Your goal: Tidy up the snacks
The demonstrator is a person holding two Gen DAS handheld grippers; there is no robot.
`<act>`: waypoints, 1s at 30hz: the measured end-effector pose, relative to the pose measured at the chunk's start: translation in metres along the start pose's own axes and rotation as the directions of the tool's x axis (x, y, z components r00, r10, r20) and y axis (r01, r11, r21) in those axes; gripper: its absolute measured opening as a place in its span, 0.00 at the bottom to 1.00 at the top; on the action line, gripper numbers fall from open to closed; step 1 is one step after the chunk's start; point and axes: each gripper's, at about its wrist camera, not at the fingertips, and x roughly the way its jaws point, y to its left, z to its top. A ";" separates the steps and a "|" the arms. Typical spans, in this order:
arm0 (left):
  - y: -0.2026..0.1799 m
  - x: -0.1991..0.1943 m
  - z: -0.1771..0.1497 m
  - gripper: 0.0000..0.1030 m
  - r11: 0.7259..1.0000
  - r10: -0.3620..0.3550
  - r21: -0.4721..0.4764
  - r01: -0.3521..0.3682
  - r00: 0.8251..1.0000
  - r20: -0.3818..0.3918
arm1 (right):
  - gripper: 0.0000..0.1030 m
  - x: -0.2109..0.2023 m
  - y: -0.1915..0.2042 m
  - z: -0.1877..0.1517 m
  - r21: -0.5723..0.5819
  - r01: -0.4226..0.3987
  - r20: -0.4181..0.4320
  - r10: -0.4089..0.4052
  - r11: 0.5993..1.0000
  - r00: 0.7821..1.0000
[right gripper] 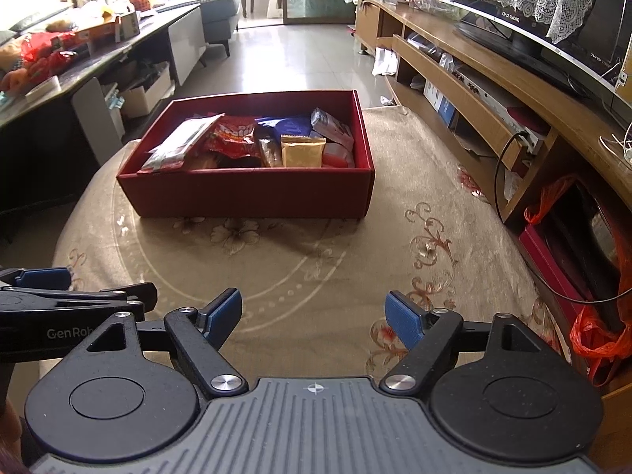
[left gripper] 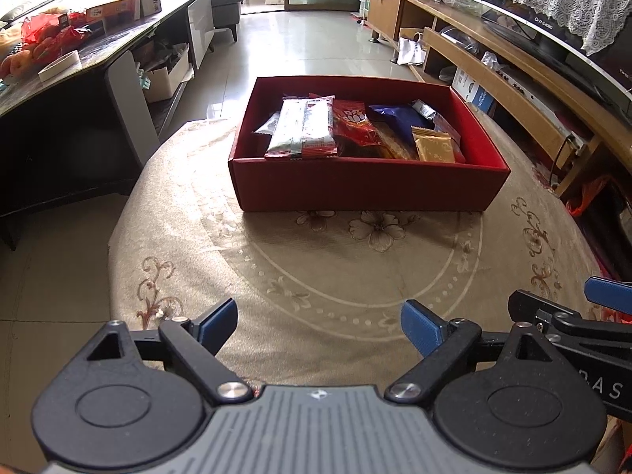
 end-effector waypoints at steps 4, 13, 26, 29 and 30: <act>-0.001 -0.004 -0.005 0.85 1.000 0.008 0.005 -0.008 1.000 0.003 | 0.82 -0.002 0.001 -0.004 -0.009 0.000 -0.002 -0.001 1.000 1.000; -0.001 -0.008 -0.011 0.85 1.000 0.028 0.013 -0.028 1.000 0.013 | 0.82 -0.004 0.002 -0.008 -0.018 0.000 -0.005 0.000 1.000 1.000; -0.001 -0.014 -0.014 0.84 0.998 0.050 0.024 -0.051 0.998 0.036 | 0.82 -0.004 0.003 -0.007 -0.026 -0.007 -0.005 0.007 1.000 1.000; -0.001 -0.014 -0.015 0.84 0.998 0.052 0.026 -0.053 0.998 0.040 | 0.82 -0.004 0.003 -0.007 -0.026 -0.007 -0.004 0.007 1.000 1.000; -0.001 -0.015 -0.015 0.84 0.998 0.054 0.027 -0.055 0.998 0.041 | 0.82 -0.004 0.003 -0.007 -0.026 -0.007 -0.004 0.007 1.000 1.000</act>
